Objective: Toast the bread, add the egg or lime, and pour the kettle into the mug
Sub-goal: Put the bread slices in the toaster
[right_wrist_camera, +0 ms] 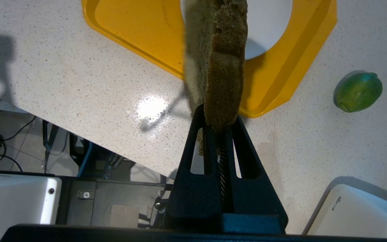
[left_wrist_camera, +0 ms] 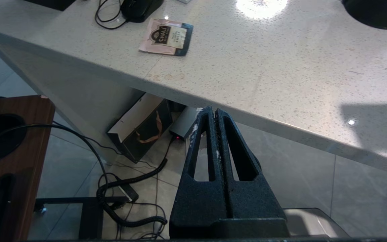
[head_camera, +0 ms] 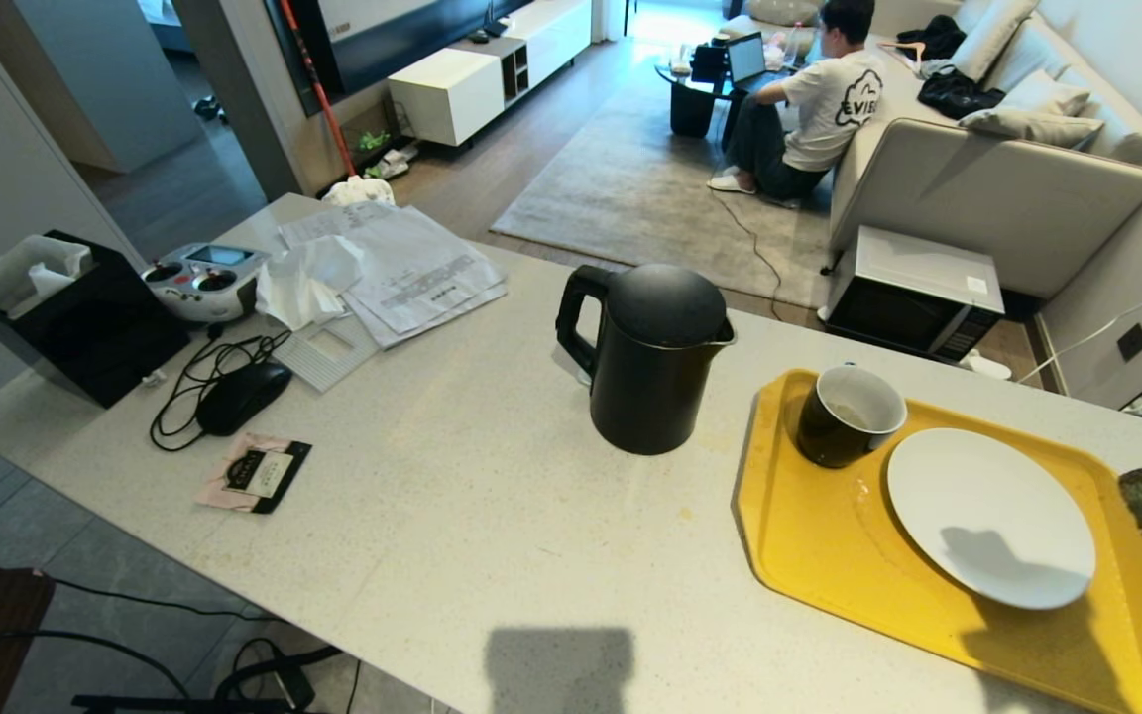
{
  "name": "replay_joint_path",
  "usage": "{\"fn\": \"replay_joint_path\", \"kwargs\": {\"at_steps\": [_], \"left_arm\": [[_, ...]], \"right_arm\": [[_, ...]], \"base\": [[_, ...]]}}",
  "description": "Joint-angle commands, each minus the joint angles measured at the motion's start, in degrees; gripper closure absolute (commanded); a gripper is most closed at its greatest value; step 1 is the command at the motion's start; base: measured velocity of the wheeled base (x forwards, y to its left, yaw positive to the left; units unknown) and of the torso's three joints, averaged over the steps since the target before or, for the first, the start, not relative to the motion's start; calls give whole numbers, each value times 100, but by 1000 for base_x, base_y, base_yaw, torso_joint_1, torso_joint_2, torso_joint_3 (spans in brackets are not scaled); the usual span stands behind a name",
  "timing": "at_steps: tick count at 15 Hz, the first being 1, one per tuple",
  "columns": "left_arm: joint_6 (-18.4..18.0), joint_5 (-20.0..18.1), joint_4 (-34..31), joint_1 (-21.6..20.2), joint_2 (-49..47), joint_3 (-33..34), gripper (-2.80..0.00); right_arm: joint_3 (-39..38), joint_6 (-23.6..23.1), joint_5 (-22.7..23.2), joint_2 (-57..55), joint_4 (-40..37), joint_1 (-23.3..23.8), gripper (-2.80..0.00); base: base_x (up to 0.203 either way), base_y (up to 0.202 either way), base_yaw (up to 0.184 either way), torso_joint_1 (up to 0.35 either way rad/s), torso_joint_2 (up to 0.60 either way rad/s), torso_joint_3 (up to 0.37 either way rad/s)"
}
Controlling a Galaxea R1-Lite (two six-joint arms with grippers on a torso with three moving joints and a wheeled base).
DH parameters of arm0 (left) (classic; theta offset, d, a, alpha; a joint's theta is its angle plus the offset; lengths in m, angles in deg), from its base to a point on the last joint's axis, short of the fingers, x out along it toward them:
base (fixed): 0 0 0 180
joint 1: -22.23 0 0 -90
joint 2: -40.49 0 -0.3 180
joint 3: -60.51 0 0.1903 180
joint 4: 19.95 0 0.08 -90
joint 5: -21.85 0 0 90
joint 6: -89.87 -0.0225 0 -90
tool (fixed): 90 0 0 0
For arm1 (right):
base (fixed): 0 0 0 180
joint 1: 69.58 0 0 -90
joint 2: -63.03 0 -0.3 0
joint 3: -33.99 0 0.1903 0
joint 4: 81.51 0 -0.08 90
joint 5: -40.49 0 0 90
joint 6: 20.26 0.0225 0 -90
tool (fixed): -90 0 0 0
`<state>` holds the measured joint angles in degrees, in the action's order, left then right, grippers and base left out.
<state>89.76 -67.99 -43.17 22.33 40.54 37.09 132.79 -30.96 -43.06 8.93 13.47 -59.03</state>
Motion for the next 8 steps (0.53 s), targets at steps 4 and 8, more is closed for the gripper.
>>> {"fn": "replay_joint_path", "kwargs": {"at_steps": [4,8], "left_arm": [[2,2,3,-1,-5,3,0],[2,2,3,-1,-5,5,0]], "right_arm": [[32,23,-144,-13,-30,18,0],[23,23,-161,-18,-30,27,0]], "base": [[0,0,0,0,0,0],[0,0,0,0,0,0]]}}
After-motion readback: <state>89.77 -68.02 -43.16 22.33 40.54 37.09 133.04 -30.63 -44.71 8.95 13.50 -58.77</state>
